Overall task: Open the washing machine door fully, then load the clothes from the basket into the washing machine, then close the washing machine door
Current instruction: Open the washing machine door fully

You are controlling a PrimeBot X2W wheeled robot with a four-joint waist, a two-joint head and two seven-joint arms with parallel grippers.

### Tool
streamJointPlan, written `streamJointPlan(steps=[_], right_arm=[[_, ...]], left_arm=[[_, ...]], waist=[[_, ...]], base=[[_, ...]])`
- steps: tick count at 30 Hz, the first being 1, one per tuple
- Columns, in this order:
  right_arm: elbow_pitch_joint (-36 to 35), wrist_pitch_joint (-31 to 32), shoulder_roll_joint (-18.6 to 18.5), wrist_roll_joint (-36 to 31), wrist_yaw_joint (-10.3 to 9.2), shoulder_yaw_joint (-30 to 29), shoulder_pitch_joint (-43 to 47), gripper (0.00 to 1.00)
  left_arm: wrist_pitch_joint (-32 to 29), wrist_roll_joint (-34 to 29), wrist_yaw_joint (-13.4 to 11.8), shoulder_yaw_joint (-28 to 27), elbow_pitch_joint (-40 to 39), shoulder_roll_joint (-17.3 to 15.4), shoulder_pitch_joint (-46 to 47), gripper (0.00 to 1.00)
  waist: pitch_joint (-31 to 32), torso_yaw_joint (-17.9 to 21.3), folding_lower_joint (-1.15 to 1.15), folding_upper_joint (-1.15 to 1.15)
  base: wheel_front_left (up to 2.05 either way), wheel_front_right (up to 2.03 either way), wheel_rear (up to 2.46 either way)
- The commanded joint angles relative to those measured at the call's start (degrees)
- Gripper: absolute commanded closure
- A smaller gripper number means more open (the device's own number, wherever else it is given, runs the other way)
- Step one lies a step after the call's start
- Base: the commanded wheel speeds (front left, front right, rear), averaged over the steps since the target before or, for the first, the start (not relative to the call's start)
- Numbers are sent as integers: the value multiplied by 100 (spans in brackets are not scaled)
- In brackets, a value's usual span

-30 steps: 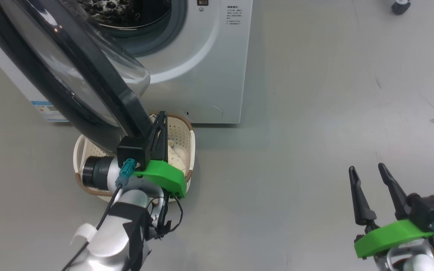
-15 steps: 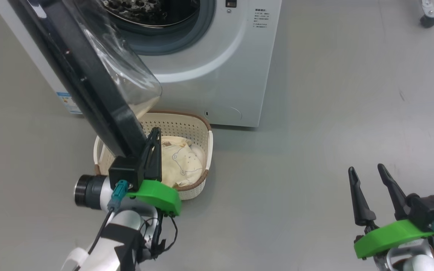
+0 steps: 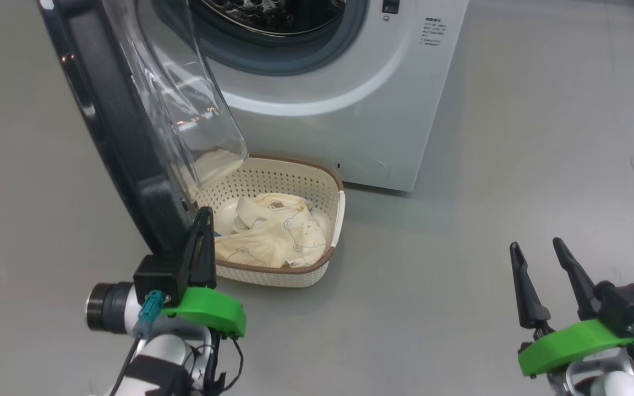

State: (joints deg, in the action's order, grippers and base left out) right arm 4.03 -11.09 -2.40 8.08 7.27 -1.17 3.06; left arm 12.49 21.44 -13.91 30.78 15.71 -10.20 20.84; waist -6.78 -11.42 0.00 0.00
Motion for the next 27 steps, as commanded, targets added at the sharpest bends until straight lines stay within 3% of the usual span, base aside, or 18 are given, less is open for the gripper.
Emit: streamJointPlan(steps=[1,14,27], right_arm=[[-214,-9,-48,-1,22,105,-172,0],[-294,45,-48,-33,22,76,-225,0],[-305,35,-48,26,22,136,-242,0]], left_arm=[[-13,36,-298,-337,-214,-210,122,100],[17,173,-586,-633,-572,-455,-268,100],[108,366,-783,-1026,-593,-617,-494,100]], waist=[[-17,-87,0,0],[-71,-514,0,0],[-70,-529,0,0]], base=[[0,0,0],[0,0,0],[0,0,0]])
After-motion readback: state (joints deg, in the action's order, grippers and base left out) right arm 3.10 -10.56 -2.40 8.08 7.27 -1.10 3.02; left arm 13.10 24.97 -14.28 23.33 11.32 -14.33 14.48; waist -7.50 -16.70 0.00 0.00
